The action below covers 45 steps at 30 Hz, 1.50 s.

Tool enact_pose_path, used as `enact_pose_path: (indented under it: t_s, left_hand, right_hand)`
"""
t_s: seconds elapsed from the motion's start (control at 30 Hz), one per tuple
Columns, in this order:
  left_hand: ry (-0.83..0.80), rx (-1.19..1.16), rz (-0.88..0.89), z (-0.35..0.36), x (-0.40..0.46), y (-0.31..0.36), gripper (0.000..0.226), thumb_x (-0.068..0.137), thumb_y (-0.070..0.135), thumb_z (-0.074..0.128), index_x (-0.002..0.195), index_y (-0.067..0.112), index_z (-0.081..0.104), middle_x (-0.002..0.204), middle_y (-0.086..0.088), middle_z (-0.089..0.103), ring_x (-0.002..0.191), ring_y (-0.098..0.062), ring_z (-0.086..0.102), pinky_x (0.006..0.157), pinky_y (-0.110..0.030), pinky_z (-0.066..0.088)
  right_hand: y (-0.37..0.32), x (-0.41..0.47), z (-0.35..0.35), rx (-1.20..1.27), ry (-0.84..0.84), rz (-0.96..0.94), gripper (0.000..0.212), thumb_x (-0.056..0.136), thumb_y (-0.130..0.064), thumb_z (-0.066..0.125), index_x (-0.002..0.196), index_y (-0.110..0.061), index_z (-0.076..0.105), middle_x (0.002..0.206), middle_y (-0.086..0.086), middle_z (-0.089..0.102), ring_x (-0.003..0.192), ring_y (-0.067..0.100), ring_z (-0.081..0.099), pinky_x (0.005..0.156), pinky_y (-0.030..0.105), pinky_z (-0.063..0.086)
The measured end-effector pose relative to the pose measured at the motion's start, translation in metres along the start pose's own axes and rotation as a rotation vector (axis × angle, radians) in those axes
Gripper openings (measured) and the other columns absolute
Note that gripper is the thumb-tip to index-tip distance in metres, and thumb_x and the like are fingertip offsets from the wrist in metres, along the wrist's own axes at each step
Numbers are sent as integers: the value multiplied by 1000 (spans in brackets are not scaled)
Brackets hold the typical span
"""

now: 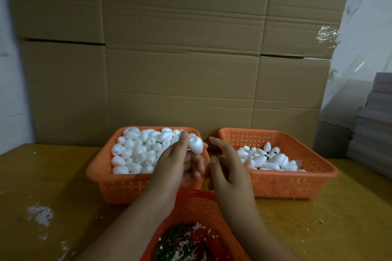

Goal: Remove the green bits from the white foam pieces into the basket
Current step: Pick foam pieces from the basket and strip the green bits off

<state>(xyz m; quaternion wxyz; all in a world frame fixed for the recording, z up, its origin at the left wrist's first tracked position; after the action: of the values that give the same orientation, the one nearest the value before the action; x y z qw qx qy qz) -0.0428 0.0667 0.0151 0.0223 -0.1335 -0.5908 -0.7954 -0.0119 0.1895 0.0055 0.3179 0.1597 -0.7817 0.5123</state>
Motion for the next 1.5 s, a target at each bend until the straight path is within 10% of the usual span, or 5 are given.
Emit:
enact_pose_path:
  t_s: [0.17,0.3,0.7,1.03,1.5]
  left_hand:
    - [-140,-323,-144,8,-2,-4,47,97,44,42,106,5,67,63,-6,58,50,-11,51,48,-22,48]
    - [-162,-473,-167,8,-1,-2,44,84,40,54,109,6,66,74,-9,68,56,-13,60,53,-24,55]
    - [-164,-432,-53,-2,3,-4,36,79,15,67,115,11,65,117,-14,70,86,-18,67,75,-28,58]
    - [-88,-63,42,-4,1,-6,40,76,35,71,105,8,69,94,-7,69,84,-16,66,68,-27,53]
    - [-7,-119,-15,-4,1,-9,29,95,23,56,120,12,65,98,-13,69,70,-17,62,70,-34,55]
  right_hand:
    - [2,1,0,7,1,7,47,97,-16,50,115,-59,50,81,-17,68,58,4,60,52,21,46]
    - [2,1,0,6,1,7,47,97,-17,51,114,-61,49,76,-11,67,57,11,60,57,38,53]
    - [-3,2,-1,84,27,7,48,98,-15,49,117,-60,46,73,-8,66,57,12,61,59,41,55]
    - [-12,2,-7,178,97,7,16,90,-15,67,82,-29,64,73,-6,66,64,11,63,60,20,49]
    - [-16,2,-15,229,208,4,30,94,-8,60,93,-38,63,88,-14,74,87,3,71,72,18,54]
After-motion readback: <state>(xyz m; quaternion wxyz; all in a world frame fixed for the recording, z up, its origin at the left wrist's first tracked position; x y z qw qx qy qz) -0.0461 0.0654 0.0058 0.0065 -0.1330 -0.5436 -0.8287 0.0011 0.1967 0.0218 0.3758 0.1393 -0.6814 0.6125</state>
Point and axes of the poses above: each hand's wrist, its own x-axis towards the middle knuckle, its own z-axis out of the palm, y = z × x, the point moved 6 cm from there along x, towards the middle knuckle
